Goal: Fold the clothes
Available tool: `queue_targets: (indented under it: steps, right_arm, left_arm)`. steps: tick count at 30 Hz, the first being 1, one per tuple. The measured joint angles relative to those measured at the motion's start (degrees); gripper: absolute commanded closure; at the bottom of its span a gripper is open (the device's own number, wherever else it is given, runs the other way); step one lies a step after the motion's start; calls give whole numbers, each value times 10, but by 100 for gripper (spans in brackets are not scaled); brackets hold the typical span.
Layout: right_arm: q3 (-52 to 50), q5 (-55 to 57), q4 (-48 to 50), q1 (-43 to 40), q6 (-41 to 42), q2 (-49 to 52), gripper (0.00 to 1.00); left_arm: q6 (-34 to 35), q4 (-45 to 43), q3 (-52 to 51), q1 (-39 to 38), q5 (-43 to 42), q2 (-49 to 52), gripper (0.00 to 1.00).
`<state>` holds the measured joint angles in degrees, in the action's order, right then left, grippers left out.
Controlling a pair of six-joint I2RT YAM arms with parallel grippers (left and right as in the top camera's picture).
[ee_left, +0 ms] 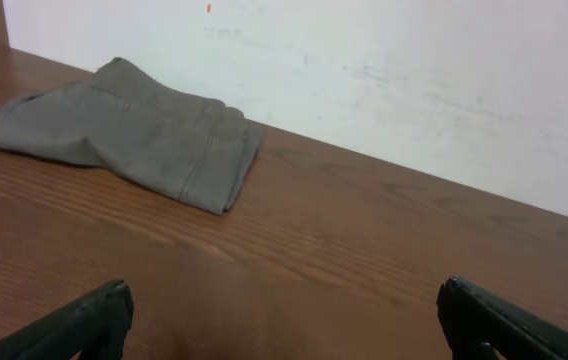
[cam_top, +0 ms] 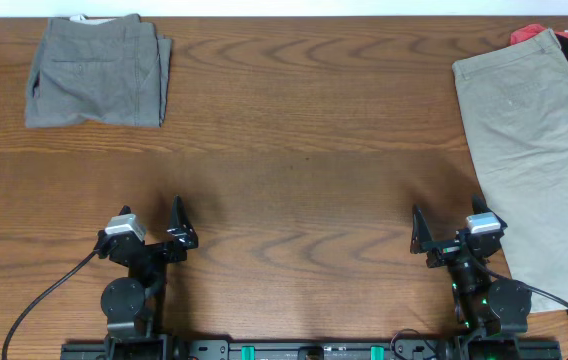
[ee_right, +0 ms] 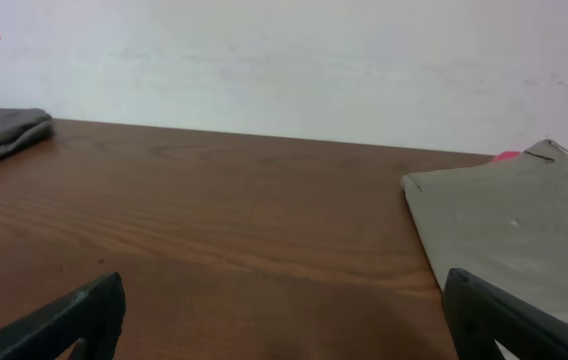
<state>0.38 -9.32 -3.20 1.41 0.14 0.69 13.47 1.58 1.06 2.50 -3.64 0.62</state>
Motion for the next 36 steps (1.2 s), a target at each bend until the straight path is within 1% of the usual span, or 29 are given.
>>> queue_targets:
  steps: [18, 20, 23, 28, 33, 36]
  right_arm:
    - [0, 0, 1, 0, 0, 0, 1]
    - [0, -13, 8, 0, 11, 0, 1]
    - [0, -76, 13, 0, 70, 0, 1]
    - [0, -224, 13, 0, 230, 0, 1]
    - [0, -279, 23, 0, 342, 0, 1]
    - [0, -290, 27, 0, 381, 0, 1]
  left_arm:
    - [0, 0, 0, 0, 0, 0, 2]
    - [0, 0, 0, 0, 0, 0, 2]
    - [0, 0, 0, 0, 0, 0, 2]
    - [0, 0, 0, 0, 0, 0, 2]
    - [0, 0, 0, 0, 0, 0, 2]
    - [0, 0, 0, 0, 0, 0, 2]
